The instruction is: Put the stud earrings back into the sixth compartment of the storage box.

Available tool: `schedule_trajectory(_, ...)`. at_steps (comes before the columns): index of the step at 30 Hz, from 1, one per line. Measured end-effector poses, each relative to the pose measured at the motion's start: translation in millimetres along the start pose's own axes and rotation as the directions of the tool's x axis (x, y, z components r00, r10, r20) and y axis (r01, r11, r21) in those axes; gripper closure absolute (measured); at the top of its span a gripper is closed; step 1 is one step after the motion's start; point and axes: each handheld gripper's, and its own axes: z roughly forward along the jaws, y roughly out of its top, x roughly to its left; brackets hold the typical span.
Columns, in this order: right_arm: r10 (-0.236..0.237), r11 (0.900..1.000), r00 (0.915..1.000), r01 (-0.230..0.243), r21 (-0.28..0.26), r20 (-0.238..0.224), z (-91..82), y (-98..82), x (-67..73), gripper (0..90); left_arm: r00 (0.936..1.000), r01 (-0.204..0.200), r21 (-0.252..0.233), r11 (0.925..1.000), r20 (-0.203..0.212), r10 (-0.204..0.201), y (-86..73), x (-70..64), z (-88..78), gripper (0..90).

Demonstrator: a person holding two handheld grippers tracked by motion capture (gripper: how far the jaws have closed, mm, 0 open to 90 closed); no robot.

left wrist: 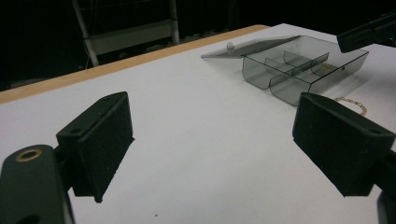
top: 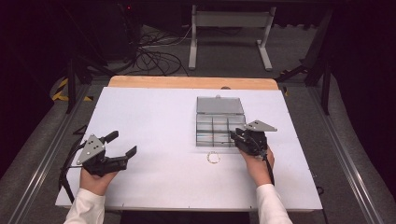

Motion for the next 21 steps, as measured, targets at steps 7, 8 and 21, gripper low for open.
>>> schedule_trajectory(7,-0.019,0.999,0.9990,0.018,-0.035,-0.040,-6.4,-2.4,6.8,46.4,1.0000,-0.002,0.002,1.0000,0.001,0.002,-0.1,-0.3,0.3,13.0)
schedule_trajectory(8,-0.022,0.999,0.9986,0.020,-0.040,-0.048,-7.3,-2.9,8.2,44.5,1.0000,-0.002,0.002,1.0000,0.001,0.002,-0.1,-0.2,0.4,13.0)
schedule_trajectory(21,-0.057,0.996,0.9908,0.048,-0.075,-0.123,-13.7,-4.9,28.7,29.8,1.0000,-0.004,0.001,1.0000,0.000,0.004,-0.1,-1.0,0.5,13.0)
